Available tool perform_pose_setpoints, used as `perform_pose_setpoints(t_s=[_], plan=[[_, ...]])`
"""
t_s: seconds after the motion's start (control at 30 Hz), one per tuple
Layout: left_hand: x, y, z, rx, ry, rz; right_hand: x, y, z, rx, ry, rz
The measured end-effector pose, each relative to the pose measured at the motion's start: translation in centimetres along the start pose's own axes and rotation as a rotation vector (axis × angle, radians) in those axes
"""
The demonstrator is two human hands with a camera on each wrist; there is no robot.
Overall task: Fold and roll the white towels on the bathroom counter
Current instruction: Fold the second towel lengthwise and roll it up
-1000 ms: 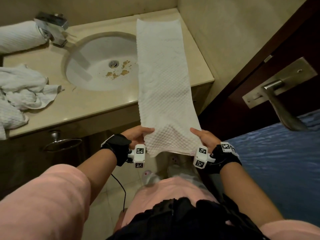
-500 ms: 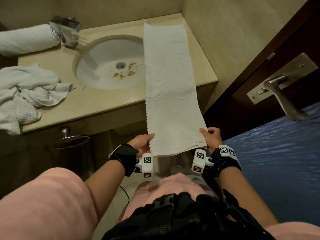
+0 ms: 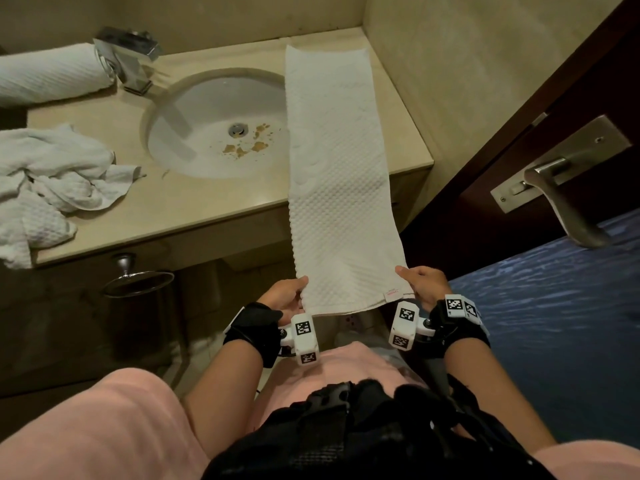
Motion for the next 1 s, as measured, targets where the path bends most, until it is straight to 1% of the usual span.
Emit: perform_pose_setpoints(t_s=[0.17,0.2,0.33,0.37,0.5,0.6,0.77,0.83,0.9,1.0], plan=[[0.3,0.2,0.1,0.139,-0.085,0.089,0.7,1.2,0.4,-0.079,-0.069,-0.034],[0.2,0.2,0.1,0.176,-0.080,0.117,0.7,1.4,0.4,-0.081,-0.073,-0.038],[1.3,0.4,0.3,0.207,-0.106,0.204,1.2,1.7,0.7,-0.111,-0.098,-0.027],[1.5,0.5,0.3,0.222,-0.114,0.201,1.5,1.9,0.9,-0.116,-0.100,-0.031],[1.1,0.6,0.0,0.277,-0.072,0.089,1.3,2.0,0.6,-0.117,-0.100,-0.028],[1.0,0.9,-0.1,0.283,-0.049,0.101,1.5,2.2,0.7,-0.116,-0.096,-0.029],[1.2,2.1,0.2,0.264,-0.093,0.185,1.7,2.5,0.6,-0.134,-0.068,-0.038],[1.0,2.1,0.4,0.241,-0.113,0.168,1.8,2.5,0.6,-0.125,-0.036,-0.074],[0.6,1.7,0.7,0.251,-0.141,0.133,2.3,2.3,0.8,-0.169,0.010,-0.141],[0.4,1.4,1.0,0.227,-0.151,0.066,0.9,1.8,-0.7,-0.153,0.073,-0.228]])
Point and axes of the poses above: each hand's wrist, its own x-axis towards the middle knuckle, its own y-axis out of the back of the hand, z = x × y, the point moved 2 cm from there along x, towards the middle knuckle, and after that the axes turned 1 degree about y, right-handed, at the moved point
